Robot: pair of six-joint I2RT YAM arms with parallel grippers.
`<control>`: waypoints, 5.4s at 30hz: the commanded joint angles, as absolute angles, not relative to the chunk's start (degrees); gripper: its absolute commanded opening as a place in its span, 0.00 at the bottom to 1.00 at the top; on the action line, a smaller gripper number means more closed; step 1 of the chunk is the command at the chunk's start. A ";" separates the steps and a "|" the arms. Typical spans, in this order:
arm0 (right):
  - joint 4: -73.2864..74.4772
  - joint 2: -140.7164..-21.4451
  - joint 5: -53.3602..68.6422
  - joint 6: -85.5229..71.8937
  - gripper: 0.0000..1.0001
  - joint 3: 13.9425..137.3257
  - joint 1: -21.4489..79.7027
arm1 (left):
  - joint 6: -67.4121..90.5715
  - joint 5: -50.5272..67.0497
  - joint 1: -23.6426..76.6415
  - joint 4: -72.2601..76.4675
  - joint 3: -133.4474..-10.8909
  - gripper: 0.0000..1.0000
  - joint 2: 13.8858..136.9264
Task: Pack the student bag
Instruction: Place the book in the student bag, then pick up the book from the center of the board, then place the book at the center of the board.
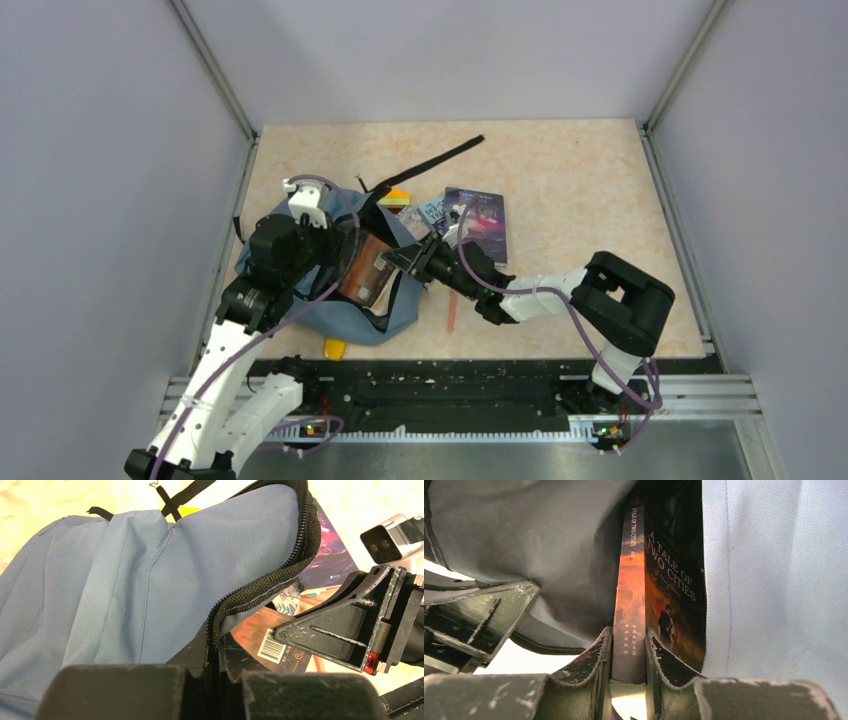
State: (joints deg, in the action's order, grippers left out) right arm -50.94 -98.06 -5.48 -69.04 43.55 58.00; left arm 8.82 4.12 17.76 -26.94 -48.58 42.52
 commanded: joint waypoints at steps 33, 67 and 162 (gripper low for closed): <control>-56.24 -115.63 -20.11 -39.15 0.30 66.84 59.51 | 8.92 4.22 17.75 -23.00 -48.87 0.00 42.53; -21.18 -66.80 -10.87 -24.88 0.81 38.37 45.30 | 9.58 -3.70 17.74 -24.62 -49.09 0.00 43.07; -5.14 -49.00 -17.75 -11.16 0.00 29.99 24.62 | 9.49 -2.29 17.70 -24.52 -48.97 0.00 43.42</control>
